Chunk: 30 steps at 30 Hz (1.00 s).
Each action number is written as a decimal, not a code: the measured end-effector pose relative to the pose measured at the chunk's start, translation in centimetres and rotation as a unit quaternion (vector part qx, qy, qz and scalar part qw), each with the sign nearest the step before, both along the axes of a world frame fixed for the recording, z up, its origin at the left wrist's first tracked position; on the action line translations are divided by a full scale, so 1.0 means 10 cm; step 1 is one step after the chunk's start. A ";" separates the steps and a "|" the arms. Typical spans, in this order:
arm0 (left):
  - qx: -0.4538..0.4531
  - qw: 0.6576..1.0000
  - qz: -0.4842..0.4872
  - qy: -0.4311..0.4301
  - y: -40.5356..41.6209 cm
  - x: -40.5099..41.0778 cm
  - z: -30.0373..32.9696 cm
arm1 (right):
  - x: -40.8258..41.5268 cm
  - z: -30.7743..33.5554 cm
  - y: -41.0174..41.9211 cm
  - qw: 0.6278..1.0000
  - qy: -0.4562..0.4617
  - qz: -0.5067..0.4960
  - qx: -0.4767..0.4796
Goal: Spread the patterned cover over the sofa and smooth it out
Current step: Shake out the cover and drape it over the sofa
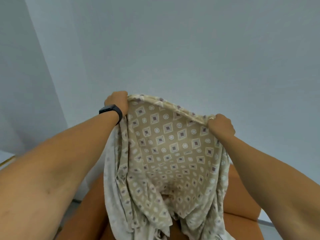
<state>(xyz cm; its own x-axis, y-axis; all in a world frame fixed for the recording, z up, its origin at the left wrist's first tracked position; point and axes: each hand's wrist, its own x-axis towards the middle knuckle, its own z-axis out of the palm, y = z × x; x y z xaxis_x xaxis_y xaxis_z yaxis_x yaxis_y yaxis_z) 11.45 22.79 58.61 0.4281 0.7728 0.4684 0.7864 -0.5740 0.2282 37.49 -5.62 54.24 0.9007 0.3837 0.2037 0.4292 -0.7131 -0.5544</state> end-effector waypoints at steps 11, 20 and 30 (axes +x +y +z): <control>-0.420 0.904 0.033 -0.073 0.84 -0.83 -1.54 | -0.40 -1.05 0.56 0.960 0.067 0.021 -0.272; -0.384 0.852 0.029 -0.354 1.05 -0.70 -1.71 | -0.75 -1.18 1.00 0.935 0.353 -0.014 -0.028; -0.228 0.917 -0.086 -0.315 1.31 -0.42 -1.82 | -0.24 -1.79 2.07 0.992 -0.117 0.031 0.037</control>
<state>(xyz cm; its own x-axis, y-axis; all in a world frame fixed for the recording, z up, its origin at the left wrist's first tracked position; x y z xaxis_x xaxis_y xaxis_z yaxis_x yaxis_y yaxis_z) 7.27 35.85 40.37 0.3182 0.8960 0.3097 0.3222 -0.4095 0.8535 35.04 15.05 36.38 0.8010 0.4123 0.4341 0.5934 -0.6429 -0.4844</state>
